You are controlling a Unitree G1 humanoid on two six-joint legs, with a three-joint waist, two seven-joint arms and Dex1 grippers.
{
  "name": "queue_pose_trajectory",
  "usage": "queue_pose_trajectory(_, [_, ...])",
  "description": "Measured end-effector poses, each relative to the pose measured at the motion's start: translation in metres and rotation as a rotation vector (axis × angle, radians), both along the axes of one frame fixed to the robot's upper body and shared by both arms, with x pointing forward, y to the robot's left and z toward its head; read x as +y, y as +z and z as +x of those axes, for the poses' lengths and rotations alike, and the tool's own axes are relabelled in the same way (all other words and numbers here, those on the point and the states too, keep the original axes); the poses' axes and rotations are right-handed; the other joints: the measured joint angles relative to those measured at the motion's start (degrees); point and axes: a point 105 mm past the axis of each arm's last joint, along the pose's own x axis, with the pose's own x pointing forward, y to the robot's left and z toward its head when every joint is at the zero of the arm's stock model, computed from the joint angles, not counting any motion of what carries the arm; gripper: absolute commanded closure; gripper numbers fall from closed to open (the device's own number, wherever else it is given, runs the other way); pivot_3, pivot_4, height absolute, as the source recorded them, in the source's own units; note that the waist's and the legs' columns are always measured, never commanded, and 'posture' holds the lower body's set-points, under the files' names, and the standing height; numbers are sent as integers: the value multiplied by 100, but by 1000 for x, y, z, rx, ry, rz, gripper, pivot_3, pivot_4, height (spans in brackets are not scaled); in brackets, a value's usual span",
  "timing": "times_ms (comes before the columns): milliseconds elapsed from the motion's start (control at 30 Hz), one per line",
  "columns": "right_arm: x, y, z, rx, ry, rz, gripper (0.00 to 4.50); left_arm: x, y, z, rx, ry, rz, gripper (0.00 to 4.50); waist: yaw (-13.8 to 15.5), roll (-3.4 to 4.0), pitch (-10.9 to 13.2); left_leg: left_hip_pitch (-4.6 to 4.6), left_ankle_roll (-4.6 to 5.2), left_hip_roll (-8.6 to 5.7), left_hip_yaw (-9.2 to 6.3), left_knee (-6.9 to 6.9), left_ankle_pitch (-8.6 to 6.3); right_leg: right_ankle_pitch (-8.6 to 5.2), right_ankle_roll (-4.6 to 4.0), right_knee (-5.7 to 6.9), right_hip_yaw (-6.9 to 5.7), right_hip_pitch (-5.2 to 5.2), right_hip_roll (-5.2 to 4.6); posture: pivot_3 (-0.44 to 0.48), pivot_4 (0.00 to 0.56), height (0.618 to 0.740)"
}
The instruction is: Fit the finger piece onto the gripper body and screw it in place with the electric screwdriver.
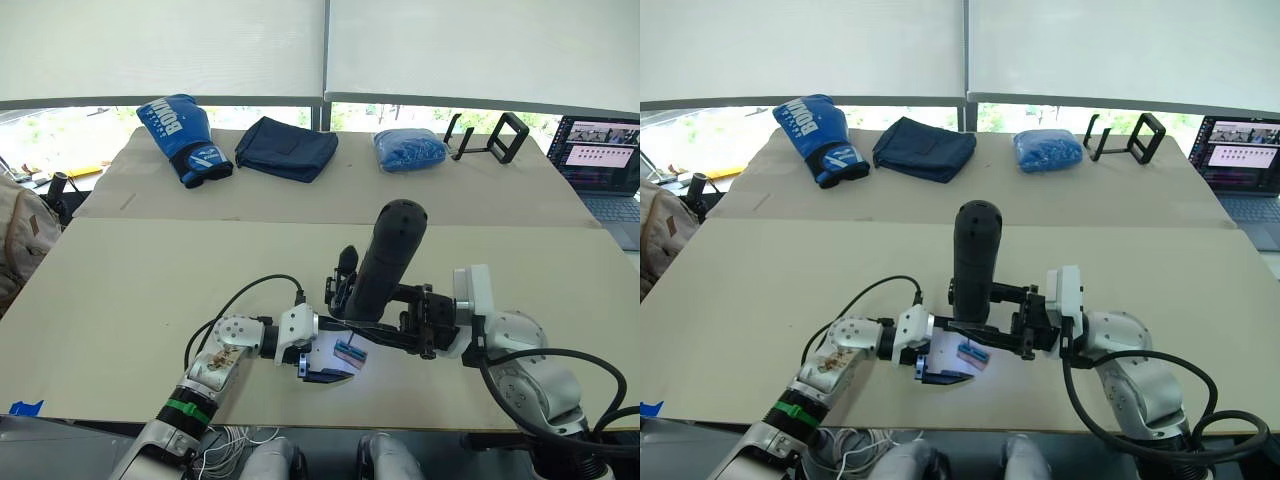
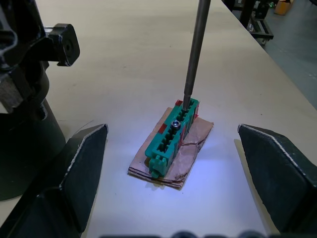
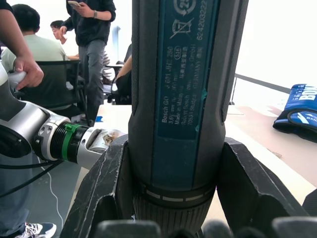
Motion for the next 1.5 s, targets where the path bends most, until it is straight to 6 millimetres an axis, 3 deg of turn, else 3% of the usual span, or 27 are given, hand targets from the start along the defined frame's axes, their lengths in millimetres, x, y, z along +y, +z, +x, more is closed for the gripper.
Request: queue_pose_trajectory(1500, [1, -9, 4, 38, -36, -11, 2561, -2, 0, 1, 1, -15, 10, 69, 19, 0, 0, 0, 2, -1, -1, 2, -1, 0, 0, -1, -2, 2, -2, 0, 150, 740])
